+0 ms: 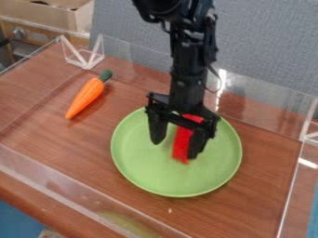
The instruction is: Move the red object from the green plate to the table
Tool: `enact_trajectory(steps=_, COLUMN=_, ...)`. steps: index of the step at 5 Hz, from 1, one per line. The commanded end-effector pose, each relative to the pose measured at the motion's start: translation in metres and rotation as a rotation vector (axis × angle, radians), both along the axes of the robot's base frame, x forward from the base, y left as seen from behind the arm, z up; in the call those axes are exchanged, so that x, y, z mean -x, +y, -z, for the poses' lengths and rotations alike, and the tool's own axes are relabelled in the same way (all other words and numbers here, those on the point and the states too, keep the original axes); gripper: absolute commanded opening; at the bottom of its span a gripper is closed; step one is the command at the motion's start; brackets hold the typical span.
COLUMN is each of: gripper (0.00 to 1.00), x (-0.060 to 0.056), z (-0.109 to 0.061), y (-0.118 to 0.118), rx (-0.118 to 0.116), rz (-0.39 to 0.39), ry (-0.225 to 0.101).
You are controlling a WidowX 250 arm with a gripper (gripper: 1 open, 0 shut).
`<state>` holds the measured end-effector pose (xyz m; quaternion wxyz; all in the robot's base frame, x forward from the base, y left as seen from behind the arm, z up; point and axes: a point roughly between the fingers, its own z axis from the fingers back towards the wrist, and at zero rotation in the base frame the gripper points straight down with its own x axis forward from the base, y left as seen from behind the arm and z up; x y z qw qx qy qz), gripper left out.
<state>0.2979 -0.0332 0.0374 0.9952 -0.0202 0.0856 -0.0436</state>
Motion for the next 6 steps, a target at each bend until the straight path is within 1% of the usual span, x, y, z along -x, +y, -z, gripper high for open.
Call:
enact_trajectory(steps=1, gripper=0.0, x=-0.01, z=-0.01, y=0.001, rx=0.0, rz=-0.002, ry=-0.043)
enact_trajectory(steps=2, gripper=0.0, x=-0.011, z=-0.024, y=0.006, rx=0.006, rz=-0.007, ry=-0.061)
enact_trajectory(steps=3, gripper=0.0, x=-0.012, z=-0.044, y=0.005, rx=0.016, rz=0.034, ry=-0.09)
enact_trajectory(steps=4, gripper=0.0, x=-0.015, z=-0.079, y=0.014, rx=0.02, rz=0.062, ry=-0.151)
enact_trajectory(steps=5, gripper=0.0, x=-0.021, z=-0.11, y=0.04, rx=0.01, rz=0.055, ry=-0.2)
enact_trajectory(steps=6, gripper=0.0, x=-0.026, z=-0.097, y=0.082, rx=-0.012, rz=0.027, ry=-0.185)
